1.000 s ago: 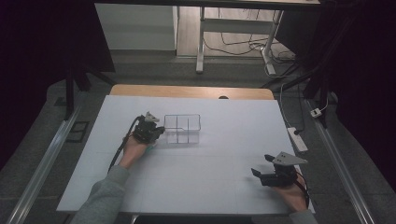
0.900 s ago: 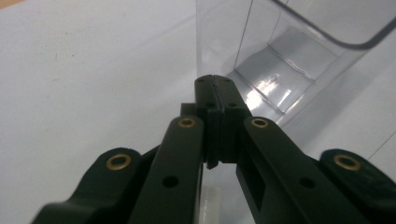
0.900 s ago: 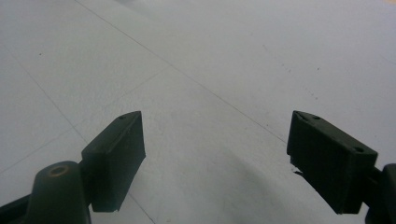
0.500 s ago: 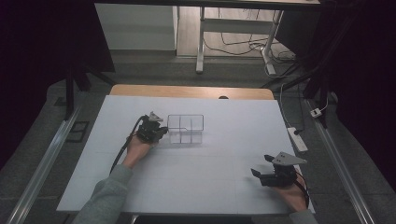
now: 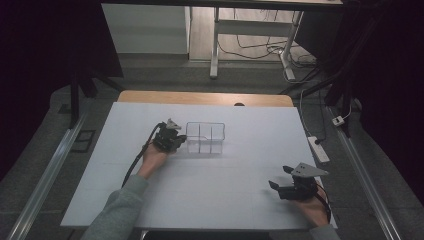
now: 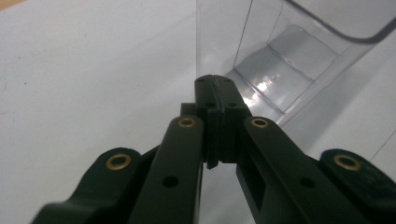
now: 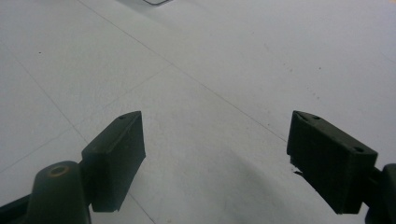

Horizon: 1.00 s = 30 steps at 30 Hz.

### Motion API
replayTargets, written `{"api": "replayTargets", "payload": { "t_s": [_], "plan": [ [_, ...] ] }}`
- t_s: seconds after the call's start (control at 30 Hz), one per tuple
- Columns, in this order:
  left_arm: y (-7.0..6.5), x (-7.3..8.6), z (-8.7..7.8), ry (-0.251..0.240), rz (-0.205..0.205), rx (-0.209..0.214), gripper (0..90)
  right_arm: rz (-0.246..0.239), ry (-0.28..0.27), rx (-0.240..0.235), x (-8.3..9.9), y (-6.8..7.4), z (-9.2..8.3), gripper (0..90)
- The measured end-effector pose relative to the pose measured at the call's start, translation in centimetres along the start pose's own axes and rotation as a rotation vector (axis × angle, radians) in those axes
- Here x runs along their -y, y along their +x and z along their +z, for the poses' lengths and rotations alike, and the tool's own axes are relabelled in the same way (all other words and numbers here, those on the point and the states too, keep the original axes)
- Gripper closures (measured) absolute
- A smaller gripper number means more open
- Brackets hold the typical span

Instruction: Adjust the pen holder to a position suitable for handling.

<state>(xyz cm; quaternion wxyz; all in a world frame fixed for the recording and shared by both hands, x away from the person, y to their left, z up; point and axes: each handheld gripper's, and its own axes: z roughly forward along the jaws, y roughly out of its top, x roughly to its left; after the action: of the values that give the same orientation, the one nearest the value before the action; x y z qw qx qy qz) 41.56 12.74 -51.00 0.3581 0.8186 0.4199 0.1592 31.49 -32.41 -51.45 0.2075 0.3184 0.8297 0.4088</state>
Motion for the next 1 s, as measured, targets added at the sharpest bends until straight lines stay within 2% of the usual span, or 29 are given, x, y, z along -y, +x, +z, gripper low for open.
{"api": "replayTargets", "payload": {
  "t_s": [0.47,0.7,0.77,0.87,1.0],
  "plan": [
    [-1.6,-0.7,1.2,0.014,0.041,0.040,88.9,-0.002,0.005,-0.005,0.0,0.0,0.0,18.6],
    [-1.6,-0.6,1.2,0.012,0.039,0.052,88.8,-0.005,0.003,-0.013,0.0,0.1,0.0,18.6],
    [-1.5,-0.6,1.0,0.011,0.050,0.049,88.8,-0.009,-0.006,-0.018,0.0,0.1,-0.1,18.6],
    [-1.0,-0.6,0.4,0.001,0.035,0.049,88.8,-0.007,-0.012,-0.020,0.0,0.1,-0.1,18.7],
    [-0.9,-0.7,-0.5,-0.010,0.037,0.055,88.7,-0.006,-0.002,-0.016,0.0,0.0,-0.1,18.7]
  ]
}}
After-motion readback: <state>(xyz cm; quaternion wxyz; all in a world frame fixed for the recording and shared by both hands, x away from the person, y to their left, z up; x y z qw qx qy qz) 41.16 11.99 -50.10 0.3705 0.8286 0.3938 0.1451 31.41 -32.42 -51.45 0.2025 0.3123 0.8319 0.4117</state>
